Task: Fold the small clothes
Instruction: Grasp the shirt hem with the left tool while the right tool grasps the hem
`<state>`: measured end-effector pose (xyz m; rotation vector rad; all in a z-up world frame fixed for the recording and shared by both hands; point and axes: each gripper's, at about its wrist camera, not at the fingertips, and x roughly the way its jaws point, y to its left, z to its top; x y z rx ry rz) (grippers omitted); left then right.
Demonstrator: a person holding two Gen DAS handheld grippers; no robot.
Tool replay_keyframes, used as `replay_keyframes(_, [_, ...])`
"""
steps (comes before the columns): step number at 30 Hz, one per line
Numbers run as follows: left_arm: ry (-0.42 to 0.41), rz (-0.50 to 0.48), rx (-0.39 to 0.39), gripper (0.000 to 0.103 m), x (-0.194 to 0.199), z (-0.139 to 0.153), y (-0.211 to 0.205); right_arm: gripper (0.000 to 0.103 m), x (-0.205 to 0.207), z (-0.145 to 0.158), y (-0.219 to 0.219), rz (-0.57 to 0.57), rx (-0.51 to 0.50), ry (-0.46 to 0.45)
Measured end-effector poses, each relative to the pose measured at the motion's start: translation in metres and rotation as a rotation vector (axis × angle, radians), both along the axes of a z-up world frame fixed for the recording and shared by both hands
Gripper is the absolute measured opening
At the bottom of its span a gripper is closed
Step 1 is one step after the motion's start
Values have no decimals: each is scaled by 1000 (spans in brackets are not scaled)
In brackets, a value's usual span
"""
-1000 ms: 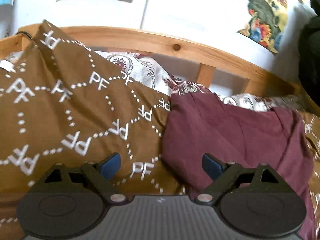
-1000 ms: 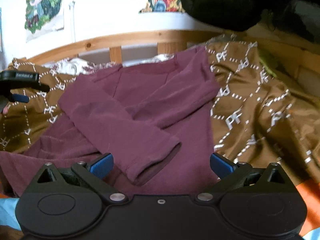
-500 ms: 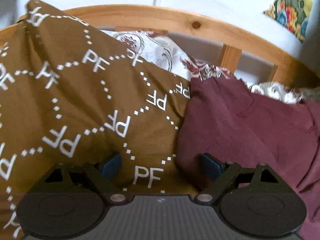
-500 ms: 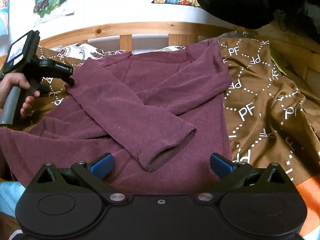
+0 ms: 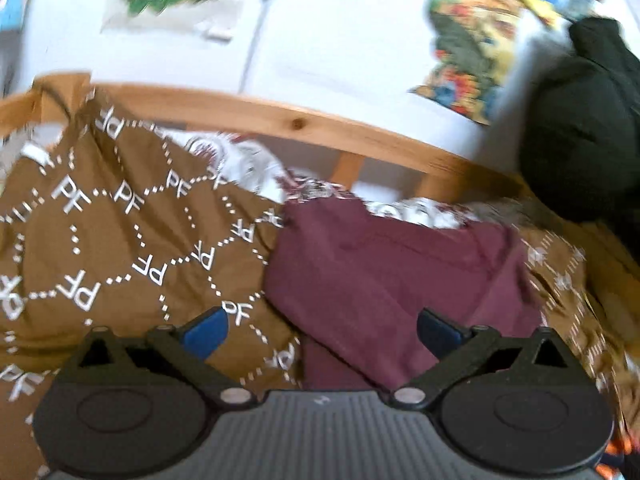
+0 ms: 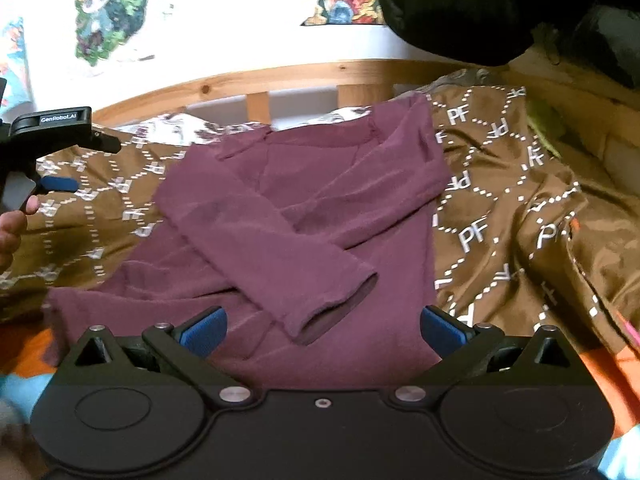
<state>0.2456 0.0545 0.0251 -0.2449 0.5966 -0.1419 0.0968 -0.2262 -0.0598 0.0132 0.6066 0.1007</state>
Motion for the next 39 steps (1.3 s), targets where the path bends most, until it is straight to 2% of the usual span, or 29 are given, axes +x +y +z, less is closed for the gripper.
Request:
replay_keyframes(3, [-4,-71,15,102,-42,3,-8,102,-13,6,5,68,-15,19])
replay_keyframes(8, [94,-209,96,102,-96,-8,-18,102,-44,15,18,145,-87,-9])
replay_keyframes(10, [120,-242,137,102,-105,-12,-23,102,-53,17,22,158,-106,-37])
replay_keyframes(16, [249,-295,379,102,-94,-41,-66,102,-61,20,25,132,-140,-80])
replay_keyframes(18, [265,-300,444,101,-88,-53,-77,102,-62,22,21,114,-140,-91])
replay_keyframes(21, [258,-276,502,86,-82,-60,-85,102,-64,24,15,96,-113,-102])
replay_keyframes(23, [260,-268,503,57,-80,-61,-85,102,-63,24,12,76,-107,-91])
replay_keyframes(24, [264,-271,491,50,-80,-61,-83,102,-61,23,11,65,-109,-79])
replay_keyframes(26, [258,-288,457,24,-80,-59,-81,102,-54,17,11,39,-127,-31])
replay_keyframes(28, [233,-303,439,17,-82,-56,-81,102,-42,8,13,0,-167,46])
replay_keyframes(31, [217,-308,453,14,-85,-55,-83,99,-25,-9,18,-20,-229,152])
replay_keyframes(32, [224,-313,457,15,-84,-57,-84,97,-24,-12,21,-10,-235,157])
replay_keyframes(33, [236,-316,467,18,-83,-59,-85,93,-24,-13,23,1,-240,154])
replay_keyframes(35, [258,-326,493,30,-83,-63,-89,88,-25,-14,25,16,-247,142])
replay_keyframes(37, [269,-332,527,32,-83,-68,-93,73,-26,-13,24,14,-230,137])
replay_keyframes(39, [271,-338,539,23,-84,-69,-95,61,-25,-12,19,-5,-206,138])
